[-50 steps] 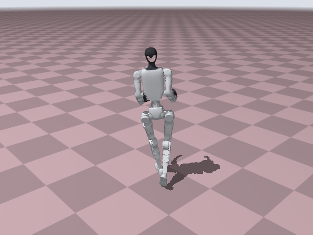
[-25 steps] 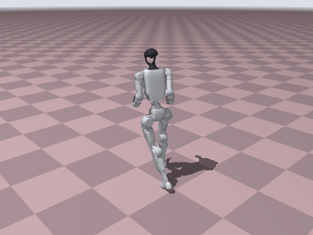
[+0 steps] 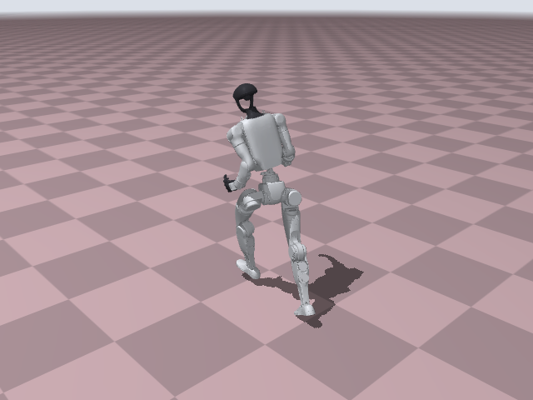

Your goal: Walk run

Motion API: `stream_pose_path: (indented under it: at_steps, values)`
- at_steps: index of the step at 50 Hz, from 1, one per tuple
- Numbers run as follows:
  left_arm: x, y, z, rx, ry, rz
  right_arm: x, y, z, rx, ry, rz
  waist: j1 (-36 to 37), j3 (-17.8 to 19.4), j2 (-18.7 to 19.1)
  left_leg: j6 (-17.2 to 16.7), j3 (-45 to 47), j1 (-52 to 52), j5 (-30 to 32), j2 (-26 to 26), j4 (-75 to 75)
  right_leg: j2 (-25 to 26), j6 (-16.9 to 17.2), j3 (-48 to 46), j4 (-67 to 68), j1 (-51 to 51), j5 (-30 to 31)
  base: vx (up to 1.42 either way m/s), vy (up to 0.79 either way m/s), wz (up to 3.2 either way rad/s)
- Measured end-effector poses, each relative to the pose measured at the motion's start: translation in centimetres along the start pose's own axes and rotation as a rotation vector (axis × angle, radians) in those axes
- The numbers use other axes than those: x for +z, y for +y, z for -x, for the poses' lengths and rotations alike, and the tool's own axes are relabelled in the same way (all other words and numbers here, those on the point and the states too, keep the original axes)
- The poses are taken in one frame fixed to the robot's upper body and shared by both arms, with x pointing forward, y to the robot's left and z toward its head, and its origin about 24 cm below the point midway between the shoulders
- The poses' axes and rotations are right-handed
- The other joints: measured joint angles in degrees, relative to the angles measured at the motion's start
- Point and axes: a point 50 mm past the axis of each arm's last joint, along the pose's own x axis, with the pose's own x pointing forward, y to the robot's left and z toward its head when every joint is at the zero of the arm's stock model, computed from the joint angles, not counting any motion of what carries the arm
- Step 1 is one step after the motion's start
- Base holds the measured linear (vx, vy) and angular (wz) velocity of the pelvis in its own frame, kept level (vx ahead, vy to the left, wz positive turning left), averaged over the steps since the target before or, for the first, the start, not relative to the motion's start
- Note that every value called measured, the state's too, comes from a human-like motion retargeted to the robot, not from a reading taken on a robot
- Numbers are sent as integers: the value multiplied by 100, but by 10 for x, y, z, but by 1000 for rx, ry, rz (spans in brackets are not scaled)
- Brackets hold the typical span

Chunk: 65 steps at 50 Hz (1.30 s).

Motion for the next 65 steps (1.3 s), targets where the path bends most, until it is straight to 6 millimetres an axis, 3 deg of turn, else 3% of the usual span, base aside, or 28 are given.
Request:
stream_pose_path:
  at_steps: [3,6,8,10,13,16,20,22,23,25,27,28,30,31,33,35,40,42,43,46,47,48,50,53,56,60,63,65]
  values:
    - [7,-3,-14,-39,-33,-7,-40,3,41,-2,233,-18,-126,-255,-256,-27,274,354,-482,101,644,-95,944,-117,809,-103,2062,194,6,52]
    - [28,-9,-43,-102,-125,-34,-72,9,94,4,474,-36,-841,-17,-69,-283,-1102,717,-1281,-709,1305,784,1522,267,3526,-991,2786,190,-10,237]
    - [48,-13,-70,-175,-198,-53,-87,16,131,-37,629,-77,-1172,90,456,-519,-1689,1156,-1795,-530,1557,1688,1513,335,4535,-1762,2192,147,-36,219]
    - [65,-27,-94,-267,-261,-39,-92,19,174,-100,753,-149,-1221,132,872,-723,-1908,1644,-2124,-273,1594,1668,1145,71,5317,-2650,1176,168,-27,102]
    - [74,-49,-107,-380,-297,3,-82,15,234,-216,861,-249,-1338,-19,1080,-687,-1762,2829,-2006,-397,676,460,25,-565,5523,-3979,-69,205,-28,100]
    - [59,-51,-96,-409,-245,67,-70,1,259,-330,860,-231,-1908,-215,1543,-1102,-2149,4227,-461,-550,-757,-195,123,-888,4403,-4801,-454,195,-24,154]
    - [25,-41,-63,-328,-127,149,-64,-19,235,-393,729,-159,-2318,-410,2011,-2531,-2243,5431,3727,-551,-1759,-37,958,-539,1697,-5141,-703,213,-18,8]
    - [14,-35,-47,-288,-87,164,-63,-21,196,-359,607,-152,-2377,-333,2033,-2531,-1143,5262,3727,-666,-399,-456,1669,-752,1193,-5084,-1192,185,30,-66]
    - [10,-32,-41,-270,-71,164,-60,-21,175,-334,538,-152,-2347,-328,2012,-2531,-1102,5220,3727,-733,122,-537,1671,-1076,1120,-4986,-1322,211,-10,-84]
    - [8,-27,-31,-258,-60,150,-49,-17,125,-286,380,-150,-2290,-189,1873,-2531,-1596,5189,3727,-1127,884,-625,374,-1493,1382,-4694,-725,205,-31,-83]
    - [4,-20,-20,-249,-37,118,-31,-12,82,-245,220,-133,-2059,-264,1655,-2531,-1287,4815,3695,-1104,1557,-318,-1152,-1302,2310,-4548,-1302,290,-86,-93]
    - [-3,-13,-6,-231,3,99,-22,-7,67,-222,162,-127,-2047,-318,1482,-2531,-1419,4652,3598,-1210,1854,64,-978,-79,2720,-4382,-1854,301,-106,-33]
    - [-18,-11,13,-240,89,89,-7,-13,30,-248,33,-146,-1916,-251,1828,-2050,-2152,3448,2274,-497,3928,211,-1122,-591,3303,-3990,-2558,213,-65,12]
    - [-23,-11,20,-217,114,105,2,-10,13,-209,-20,-184,-1638,-337,1621,-1666,-2014,2884,1855,-625,4166,288,-1223,-306,3091,-3549,-2700,165,-27,-117]
    - [-29,-10,33,-177,149,105,19,2,-17,-108,-116,-294,-958,-428,1312,-890,-1349,1908,1162,-322,4120,524,-1312,317,2593,-2721,-2740,220,-16,-226]
    - [-33,-7,46,-166,187,83,33,-1,-31,-47,-186,-352,-469,-474,1210,-579,-1050,1132,695,118,3549,682,-1309,394,1812,-1794,-2223,231,-14,-90]
    - [-32,8,57,-96,212,19,28,-9,-12,51,-123,-221,597,-448,210,-648,-342,265,566,-63,52,18,64,403,267,-27,2271,250,-14,-74]
    - [-25,10,41,-95,174,-19,12,-10,6,33,-18,-137,744,-216,-40,-881,-364,563,205,-176,-1044,-486,754,-451,1093,211,2786,233,-15,-2]
    - [-19,11,30,-105,142,-39,3,-9,15,16,35,-114,621,-86,-98,-868,-334,718,25,-249,-1196,-490,820,-398,1984,160,2786,267,-12,103]
    - [6,10,-7,-161,27,-89,-26,8,43,-25,191,-122,-204,-6,215,152,-503,1154,162,-335,-661,1187,953,411,3142,31,2786,266,-24,204]
    - [12,5,-17,-190,-3,-95,-35,13,59,-23,252,-135,-470,-64,379,261,-895,1252,-83,-469,-134,1635,1011,225,3535,-137,2666,330,-27,183]
    - [13,-4,-21,-224,-14,-87,-45,14,86,-15,334,-143,-536,-114,471,-124,-2008,1273,-339,-722,521,1835,987,-47,4231,-363,2305,330,-23,121]
    - [25,-9,-44,-271,-80,-75,-59,17,130,-26,485,-194,-807,-100,617,-154,-1644,1664,-1208,-393,1361,1702,732,-617,5833,-1393,1399,231,-23,94]
    - [31,-21,-65,-340,-116,-55,-63,14,171,-138,578,-322,-1049,-527,827,-498,-1832,2891,-1630,-494,708,1087,432,-660,5800,-2764,244,217,-48,61]
    - [24,-35,-61,-337,-113,2,-58,-1,197,-249,596,-336,-1525,-715,1086,-1027,-1759,4158,-130,-378,-436,300,470,-670,4438,-3745,-317,236,-51,80]
    - [6,-46,-42,-311,-51,149,-46,-34,197,-328,527,-201,-2370,-750,1776,-2059,-2228,5491,3727,10,-1448,-592,636,-900,1549,-4173,-579,243,-54,104]
    - [4,-37,-34,-280,-50,189,-33,-46,151,-271,364,-95,-2371,-372,2141,-2531,-1860,5562,3727,360,550,-312,670,22,175,-3998,-1294,198,-34,-78]
    - [6,-34,-33,-280,-61,191,-20,-49,113,-212,238,-21,-2326,-169,2139,-2531,-2481,5756,3727,-181,1262,-414,631,55,187,-3845,-1079,237,-63,-17]
